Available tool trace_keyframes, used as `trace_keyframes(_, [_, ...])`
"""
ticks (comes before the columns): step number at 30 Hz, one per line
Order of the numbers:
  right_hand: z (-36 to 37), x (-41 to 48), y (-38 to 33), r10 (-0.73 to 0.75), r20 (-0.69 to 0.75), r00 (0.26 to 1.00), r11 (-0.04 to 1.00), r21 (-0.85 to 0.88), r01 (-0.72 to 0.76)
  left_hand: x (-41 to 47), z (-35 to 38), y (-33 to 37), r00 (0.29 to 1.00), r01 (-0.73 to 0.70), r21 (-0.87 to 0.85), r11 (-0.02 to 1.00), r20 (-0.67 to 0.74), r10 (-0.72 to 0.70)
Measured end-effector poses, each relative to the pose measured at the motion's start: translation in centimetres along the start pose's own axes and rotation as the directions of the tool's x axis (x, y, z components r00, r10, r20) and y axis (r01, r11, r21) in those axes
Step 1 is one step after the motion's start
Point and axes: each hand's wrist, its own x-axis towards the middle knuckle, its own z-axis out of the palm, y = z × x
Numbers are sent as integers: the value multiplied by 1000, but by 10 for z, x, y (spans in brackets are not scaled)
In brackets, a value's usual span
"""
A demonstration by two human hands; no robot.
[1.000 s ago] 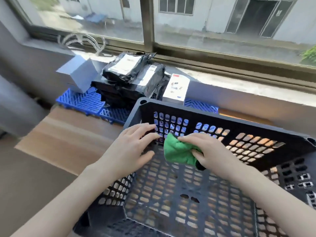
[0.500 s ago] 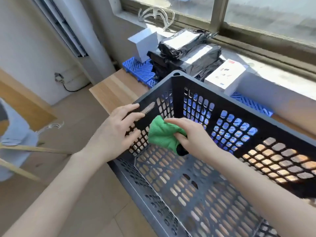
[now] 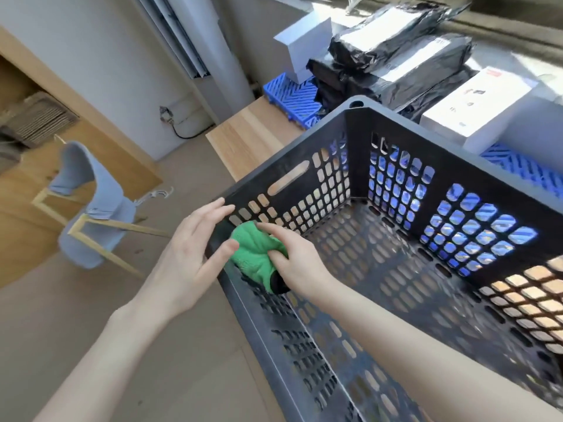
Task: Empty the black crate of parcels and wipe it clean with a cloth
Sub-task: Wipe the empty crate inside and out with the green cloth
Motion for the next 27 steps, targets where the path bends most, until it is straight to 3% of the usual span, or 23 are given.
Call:
trace_keyframes(8, [30, -4, 13, -51, 134, 990, 987, 156, 29, -6, 22, 16, 999, 14, 107, 994, 32, -17])
trace_keyframes(14, [37, -10, 5, -100, -33, 994, 948, 301, 105, -3, 24, 15, 999, 13, 137, 991, 44, -19])
trace_keyframes(17, [39, -9, 7, -86, -47, 995, 929, 356, 98, -2, 22, 14, 999, -16, 142, 990, 45, 9])
trace_keyframes(21, [49, -3, 36, -34, 2, 999, 963, 266, 32, 6, 23, 12, 999, -26, 145, 989, 37, 21])
trace_keyframes(27, [63, -12, 94, 258, 68, 964, 966, -44, -255, 6, 29, 9, 1000, -7, 141, 990, 18, 5])
